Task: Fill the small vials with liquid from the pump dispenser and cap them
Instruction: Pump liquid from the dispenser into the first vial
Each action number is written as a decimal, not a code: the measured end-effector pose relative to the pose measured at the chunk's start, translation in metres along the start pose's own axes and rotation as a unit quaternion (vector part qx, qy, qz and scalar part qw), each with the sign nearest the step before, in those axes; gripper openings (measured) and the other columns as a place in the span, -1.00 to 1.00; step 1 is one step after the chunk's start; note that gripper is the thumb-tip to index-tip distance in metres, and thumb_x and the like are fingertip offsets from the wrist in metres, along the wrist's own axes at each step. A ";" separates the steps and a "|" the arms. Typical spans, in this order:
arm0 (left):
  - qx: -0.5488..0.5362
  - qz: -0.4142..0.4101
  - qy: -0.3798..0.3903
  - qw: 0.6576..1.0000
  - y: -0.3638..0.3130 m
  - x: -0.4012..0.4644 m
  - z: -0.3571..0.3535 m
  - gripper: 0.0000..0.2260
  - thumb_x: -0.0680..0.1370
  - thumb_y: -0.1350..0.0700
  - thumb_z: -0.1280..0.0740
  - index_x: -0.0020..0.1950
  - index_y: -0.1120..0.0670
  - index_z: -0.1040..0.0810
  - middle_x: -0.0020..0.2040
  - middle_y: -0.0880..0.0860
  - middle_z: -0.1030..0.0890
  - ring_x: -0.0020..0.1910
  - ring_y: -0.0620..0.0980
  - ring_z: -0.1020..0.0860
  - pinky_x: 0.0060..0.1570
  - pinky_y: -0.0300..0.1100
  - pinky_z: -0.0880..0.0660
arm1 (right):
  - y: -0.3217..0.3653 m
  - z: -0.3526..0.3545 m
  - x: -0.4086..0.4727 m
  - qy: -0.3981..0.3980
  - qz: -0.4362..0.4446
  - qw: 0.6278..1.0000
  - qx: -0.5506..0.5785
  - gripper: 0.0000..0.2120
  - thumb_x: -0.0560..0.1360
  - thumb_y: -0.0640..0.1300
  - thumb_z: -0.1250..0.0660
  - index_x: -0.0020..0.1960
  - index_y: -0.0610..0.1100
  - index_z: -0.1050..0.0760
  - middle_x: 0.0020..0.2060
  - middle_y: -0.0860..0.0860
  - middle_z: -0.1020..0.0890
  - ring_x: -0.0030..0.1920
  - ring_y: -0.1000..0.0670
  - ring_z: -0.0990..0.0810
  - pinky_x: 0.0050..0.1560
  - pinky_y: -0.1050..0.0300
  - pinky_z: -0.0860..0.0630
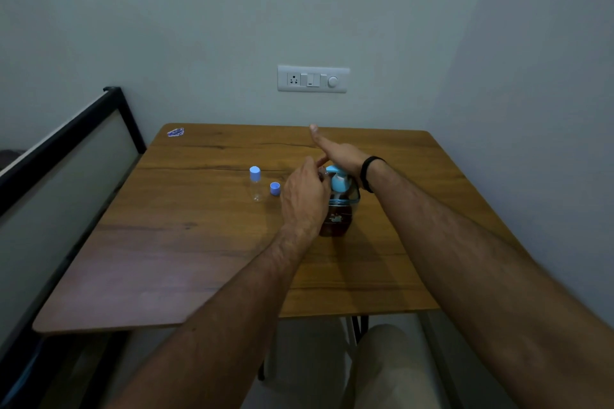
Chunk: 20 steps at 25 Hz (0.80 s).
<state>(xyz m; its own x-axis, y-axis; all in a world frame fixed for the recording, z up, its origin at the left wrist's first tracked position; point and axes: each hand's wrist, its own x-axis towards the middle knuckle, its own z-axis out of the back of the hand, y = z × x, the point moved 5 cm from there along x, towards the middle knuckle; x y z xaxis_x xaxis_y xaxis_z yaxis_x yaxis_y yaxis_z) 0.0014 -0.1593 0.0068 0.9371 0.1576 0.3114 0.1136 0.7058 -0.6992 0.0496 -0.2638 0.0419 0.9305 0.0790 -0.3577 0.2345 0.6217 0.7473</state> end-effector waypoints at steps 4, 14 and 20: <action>0.007 -0.002 -0.001 1.000 -0.001 -0.001 0.001 -0.90 0.66 0.06 -0.29 0.05 0.07 -0.43 -0.11 -0.05 -0.49 -0.10 -0.06 -0.50 -0.14 -0.18 -0.43 | 0.003 0.000 0.005 -0.055 0.025 0.996 -0.064 -0.30 0.56 0.45 -0.10 0.13 -0.13 -0.68 0.22 -0.09 -0.61 -0.08 0.00 -0.55 -0.04 0.05 -0.43; -0.002 -0.005 -0.003 1.000 0.001 -0.001 -0.001 -0.88 0.65 0.05 -0.31 0.09 0.09 -0.46 -0.09 -0.05 -0.50 -0.08 -0.06 -0.52 -0.06 -0.15 -0.52 | 0.000 0.000 0.002 -0.005 -0.006 0.999 -0.035 -0.17 0.45 0.57 -0.11 0.22 -0.11 -0.64 0.16 -0.05 -0.54 0.07 -0.08 -0.54 0.13 -0.07 -0.47; 0.011 -0.001 0.000 1.000 0.000 -0.001 0.001 -0.89 0.66 0.05 -0.29 0.04 0.07 -0.42 -0.09 -0.02 -0.53 -0.08 -0.04 -0.52 -0.11 -0.16 -0.47 | 0.005 0.000 0.001 -0.055 0.018 0.997 -0.050 -0.34 0.57 0.41 -0.13 0.15 -0.13 -0.67 0.17 -0.05 -0.62 -0.14 0.04 -0.53 -0.04 0.06 -0.41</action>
<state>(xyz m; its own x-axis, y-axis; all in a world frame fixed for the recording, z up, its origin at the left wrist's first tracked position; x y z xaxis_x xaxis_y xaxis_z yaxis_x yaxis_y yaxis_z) 0.0004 -0.1587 0.0070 0.9365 0.1562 0.3140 0.1090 0.7213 -0.6840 0.0515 -0.2608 0.0453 0.9646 0.0200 -0.2628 0.1757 0.6943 0.6979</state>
